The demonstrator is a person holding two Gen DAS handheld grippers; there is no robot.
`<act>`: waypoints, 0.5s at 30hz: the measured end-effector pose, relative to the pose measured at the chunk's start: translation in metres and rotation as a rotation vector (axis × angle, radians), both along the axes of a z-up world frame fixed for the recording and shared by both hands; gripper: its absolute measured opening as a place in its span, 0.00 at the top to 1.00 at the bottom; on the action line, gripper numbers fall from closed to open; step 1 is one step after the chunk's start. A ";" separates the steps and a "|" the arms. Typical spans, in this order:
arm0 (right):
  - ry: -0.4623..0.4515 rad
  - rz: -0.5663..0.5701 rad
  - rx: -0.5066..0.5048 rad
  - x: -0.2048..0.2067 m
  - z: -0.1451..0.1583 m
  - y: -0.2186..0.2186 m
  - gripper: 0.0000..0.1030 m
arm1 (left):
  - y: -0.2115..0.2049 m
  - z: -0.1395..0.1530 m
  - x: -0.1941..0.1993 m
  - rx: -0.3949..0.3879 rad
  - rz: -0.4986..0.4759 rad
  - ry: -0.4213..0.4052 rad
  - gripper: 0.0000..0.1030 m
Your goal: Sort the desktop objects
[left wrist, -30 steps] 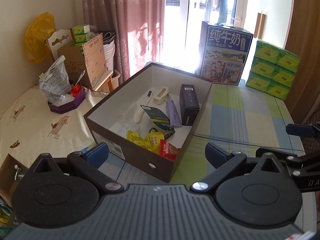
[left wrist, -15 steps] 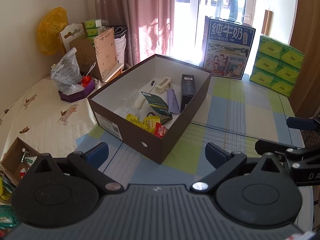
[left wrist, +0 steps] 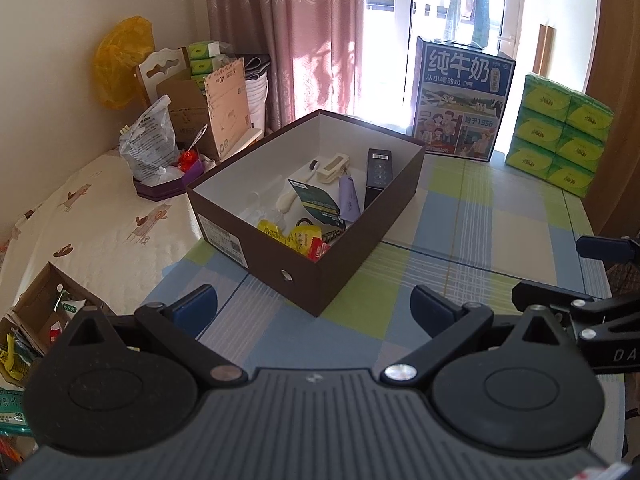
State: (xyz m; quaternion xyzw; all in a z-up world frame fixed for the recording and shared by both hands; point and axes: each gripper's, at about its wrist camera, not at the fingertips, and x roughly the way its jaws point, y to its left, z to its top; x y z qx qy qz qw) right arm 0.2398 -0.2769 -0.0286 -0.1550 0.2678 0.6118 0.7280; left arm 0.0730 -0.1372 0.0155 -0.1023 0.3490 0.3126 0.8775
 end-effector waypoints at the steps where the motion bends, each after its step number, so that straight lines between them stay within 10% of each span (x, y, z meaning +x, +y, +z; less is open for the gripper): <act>1: -0.001 0.002 -0.001 0.000 0.000 -0.001 0.02 | -0.001 0.000 0.000 0.000 0.002 0.000 0.01; 15: 0.000 0.032 -0.020 0.000 -0.006 -0.003 0.02 | -0.011 -0.005 -0.004 -0.006 0.019 0.012 0.01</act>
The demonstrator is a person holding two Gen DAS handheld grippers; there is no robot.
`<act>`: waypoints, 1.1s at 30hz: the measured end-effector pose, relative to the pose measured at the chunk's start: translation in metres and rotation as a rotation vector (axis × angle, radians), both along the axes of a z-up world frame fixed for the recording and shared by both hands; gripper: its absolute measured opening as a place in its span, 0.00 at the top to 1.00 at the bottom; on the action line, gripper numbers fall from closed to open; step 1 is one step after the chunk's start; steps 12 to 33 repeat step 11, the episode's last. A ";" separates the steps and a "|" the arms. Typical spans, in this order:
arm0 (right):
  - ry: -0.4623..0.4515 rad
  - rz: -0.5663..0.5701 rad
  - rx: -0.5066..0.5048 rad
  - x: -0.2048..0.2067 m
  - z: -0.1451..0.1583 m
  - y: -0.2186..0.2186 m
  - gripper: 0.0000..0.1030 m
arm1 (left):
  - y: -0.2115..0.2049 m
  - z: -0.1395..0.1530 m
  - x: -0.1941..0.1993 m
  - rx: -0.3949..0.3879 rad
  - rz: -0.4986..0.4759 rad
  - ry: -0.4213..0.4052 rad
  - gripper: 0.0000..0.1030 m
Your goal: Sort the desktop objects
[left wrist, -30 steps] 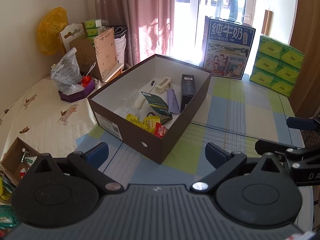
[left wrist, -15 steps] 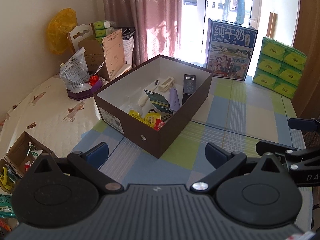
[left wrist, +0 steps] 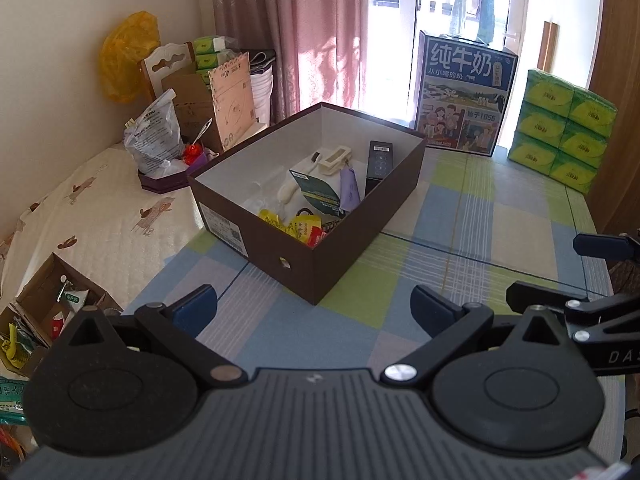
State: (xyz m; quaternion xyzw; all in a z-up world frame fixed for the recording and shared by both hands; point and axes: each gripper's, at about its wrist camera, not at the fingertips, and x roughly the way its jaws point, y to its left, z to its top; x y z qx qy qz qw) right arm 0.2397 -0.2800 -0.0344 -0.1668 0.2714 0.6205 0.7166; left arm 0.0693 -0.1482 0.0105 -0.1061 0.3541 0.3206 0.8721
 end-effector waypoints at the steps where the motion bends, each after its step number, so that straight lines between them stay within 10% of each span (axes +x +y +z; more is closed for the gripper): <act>1: 0.001 0.001 -0.001 0.000 0.000 0.000 0.02 | -0.001 0.000 0.000 0.000 0.001 0.001 0.01; 33: 0.012 0.007 -0.014 0.001 -0.006 -0.001 0.02 | -0.006 -0.005 0.002 0.002 -0.003 0.012 0.01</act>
